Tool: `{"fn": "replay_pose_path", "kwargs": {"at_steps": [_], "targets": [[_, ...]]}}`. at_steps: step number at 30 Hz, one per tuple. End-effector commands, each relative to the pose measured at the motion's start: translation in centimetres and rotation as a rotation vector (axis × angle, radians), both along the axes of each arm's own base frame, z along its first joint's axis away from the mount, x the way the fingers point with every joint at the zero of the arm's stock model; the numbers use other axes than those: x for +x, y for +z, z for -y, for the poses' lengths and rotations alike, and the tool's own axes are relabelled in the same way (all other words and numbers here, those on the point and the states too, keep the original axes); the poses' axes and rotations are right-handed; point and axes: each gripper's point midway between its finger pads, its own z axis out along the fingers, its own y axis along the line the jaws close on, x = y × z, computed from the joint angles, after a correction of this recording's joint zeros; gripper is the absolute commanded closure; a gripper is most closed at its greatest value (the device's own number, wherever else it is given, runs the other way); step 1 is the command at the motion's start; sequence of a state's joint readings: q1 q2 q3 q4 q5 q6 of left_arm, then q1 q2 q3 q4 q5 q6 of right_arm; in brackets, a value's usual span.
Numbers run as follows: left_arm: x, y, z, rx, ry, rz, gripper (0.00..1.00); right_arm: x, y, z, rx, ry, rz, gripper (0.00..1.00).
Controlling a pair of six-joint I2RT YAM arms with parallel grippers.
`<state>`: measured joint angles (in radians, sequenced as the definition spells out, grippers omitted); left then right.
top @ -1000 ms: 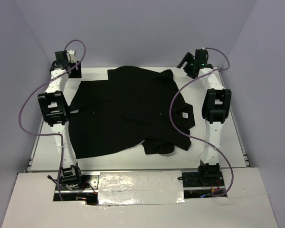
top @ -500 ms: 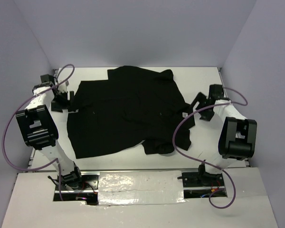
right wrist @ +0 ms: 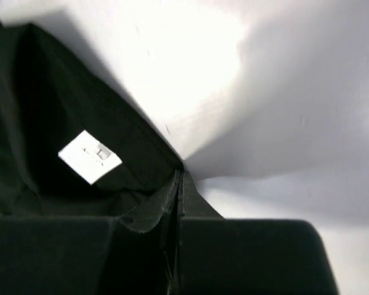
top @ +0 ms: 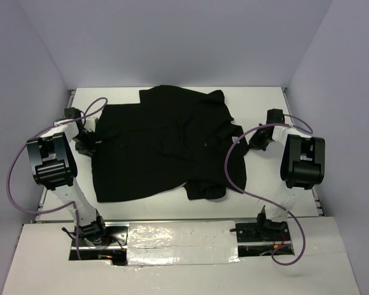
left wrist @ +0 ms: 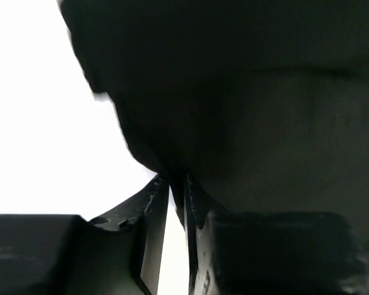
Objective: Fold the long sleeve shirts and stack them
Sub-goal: Flatten the shirt out
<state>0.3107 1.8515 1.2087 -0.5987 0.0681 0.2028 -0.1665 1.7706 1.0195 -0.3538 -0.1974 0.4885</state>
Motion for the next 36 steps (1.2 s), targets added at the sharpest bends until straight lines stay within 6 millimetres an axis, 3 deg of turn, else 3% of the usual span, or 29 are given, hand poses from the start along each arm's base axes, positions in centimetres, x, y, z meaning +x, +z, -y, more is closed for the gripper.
{"fn": "replay_pose_path", "kwargs": {"at_steps": [1,4,7,9,11,12,13,14,16,17,18,19,20,21,22,23,24,26,27,31,36], "targets": [[3.0,-2.4,-0.6,0.010,-0.017,0.024,0.71,3.0,1.1,1.8,-0.068,-0.024,0.050,1.00],[5.4,-1.5,-1.3,0.032,-0.016,0.068,0.72,5.7,3.0,2.2,-0.082,-0.011,0.110,1.00],[7.1,-0.2,-1.6,0.046,-0.031,0.110,0.64,7.1,3.5,2.1,-0.081,0.022,0.128,0.96],[7.5,0.8,-1.5,0.040,-0.047,0.121,0.45,7.5,3.2,1.8,-0.063,0.047,0.121,0.82],[7.4,2.1,-1.3,0.035,-0.082,0.130,0.33,7.9,3.6,1.7,-0.065,0.078,0.120,0.57],[6.7,2.6,-1.1,0.030,-0.095,0.117,0.31,7.6,3.9,1.9,-0.072,0.077,0.110,0.49],[6.4,3.1,-1.0,0.041,-0.138,0.120,0.29,7.2,4.8,2.0,-0.083,0.074,0.122,0.34],[5.7,4.6,-1.0,0.056,-0.162,0.143,0.26,6.8,5.4,2.2,-0.093,0.065,0.129,0.28],[4.5,6.3,-1.1,0.090,-0.213,0.161,0.23,4.8,5.5,2.6,-0.105,0.032,0.107,0.21],[3.6,8.3,-1.3,0.132,-0.277,0.200,0.23,4.2,7.8,2.6,-0.108,0.008,0.157,0.18],[3.0,9.2,-1.0,0.140,-0.321,0.221,0.23,2.6,7.4,2.2,-0.099,0.001,0.136,0.17],[1.9,9.8,-0.9,0.169,-0.441,0.216,0.23,1.7,9.4,1.8,-0.092,-0.011,0.186,0.17],[-0.1,10.8,0.0,0.184,-0.529,0.234,0.25,0.9,9.6,1.4,-0.077,-0.014,0.190,0.17],[-1.5,11.0,0.8,0.183,-0.622,0.232,0.25,-1.1,8.4,0.6,-0.051,-0.008,0.160,0.17],[-5.0,8.8,2.6,0.134,-0.830,0.172,0.26,-2.0,9.4,0.0,-0.036,-0.004,0.194,0.17],[-6.7,9.6,3.2,0.169,-0.922,0.197,0.26,-2.9,9.1,-0.3,-0.026,-0.006,0.189,0.17],[-8.3,8.9,3.4,0.192,-0.991,0.167,0.26,-4.7,7.5,-0.9,-0.008,-0.005,0.148,0.17],[-12.1,6.2,4.6,0.220,-1.181,0.091,0.25,-6.2,7.2,-1.6,0.018,-0.014,0.149,0.18],[-12.9,5.4,4.6,0.243,-1.224,0.068,0.25,-7.6,5.8,-2.0,0.034,-0.016,0.115,0.18],[-13.6,2.1,3.8,0.372,-1.248,0.036,0.21,-10.6,3.5,-3.2,0.066,-0.030,0.043,0.19],[-13.0,1.1,4.9,0.336,-1.208,0.094,0.20,-13.6,0.4,-4.4,0.082,-0.001,-0.094,0.19]]}}
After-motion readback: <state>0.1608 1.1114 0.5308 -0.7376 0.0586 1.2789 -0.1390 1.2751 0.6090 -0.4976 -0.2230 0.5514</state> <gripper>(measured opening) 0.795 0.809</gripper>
